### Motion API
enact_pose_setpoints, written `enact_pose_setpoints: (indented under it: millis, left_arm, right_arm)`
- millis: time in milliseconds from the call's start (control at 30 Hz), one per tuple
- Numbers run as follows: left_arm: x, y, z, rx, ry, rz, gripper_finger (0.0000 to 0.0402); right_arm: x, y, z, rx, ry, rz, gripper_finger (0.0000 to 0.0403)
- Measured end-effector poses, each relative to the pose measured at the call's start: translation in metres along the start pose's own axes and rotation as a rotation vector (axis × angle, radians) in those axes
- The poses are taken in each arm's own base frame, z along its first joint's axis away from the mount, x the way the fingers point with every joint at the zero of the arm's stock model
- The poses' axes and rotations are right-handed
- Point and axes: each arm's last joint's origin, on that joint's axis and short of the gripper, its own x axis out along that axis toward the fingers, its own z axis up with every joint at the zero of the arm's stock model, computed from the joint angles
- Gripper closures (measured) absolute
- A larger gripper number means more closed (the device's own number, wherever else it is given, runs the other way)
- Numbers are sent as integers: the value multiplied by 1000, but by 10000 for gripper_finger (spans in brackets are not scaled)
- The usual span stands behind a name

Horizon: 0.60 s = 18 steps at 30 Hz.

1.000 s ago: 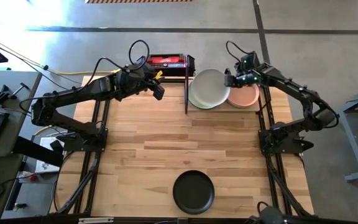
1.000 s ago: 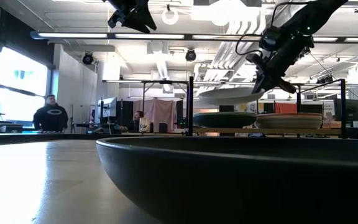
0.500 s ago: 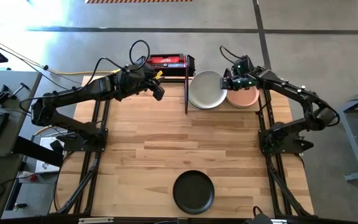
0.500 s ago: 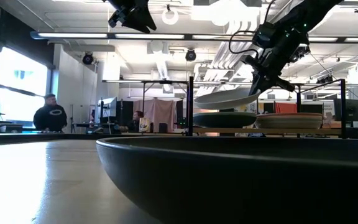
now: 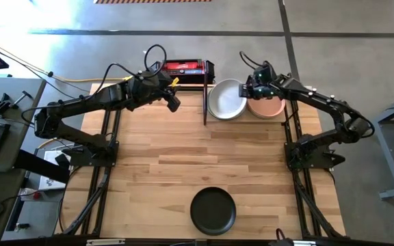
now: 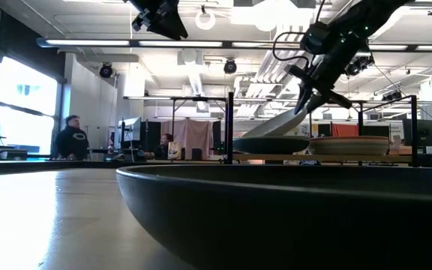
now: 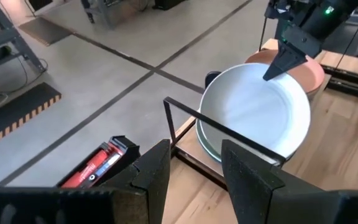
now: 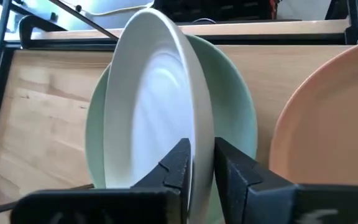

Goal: Place and stack plates onto a shelf
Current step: Stack the white plate on top of the light green plate on the shelf

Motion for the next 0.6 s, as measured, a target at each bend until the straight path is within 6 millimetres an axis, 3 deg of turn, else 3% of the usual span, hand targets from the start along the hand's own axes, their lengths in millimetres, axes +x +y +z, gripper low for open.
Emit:
enact_pose_setpoints:
  millis: [367,600]
  left_arm:
    - [0,0,0,47,0,1,268]
    - [1,2,0,36,2,7,268]
  right_arm:
    - [15,-2,-4,41,55,-37,355]
    - [21,1,-7,-21,91,-22,355]
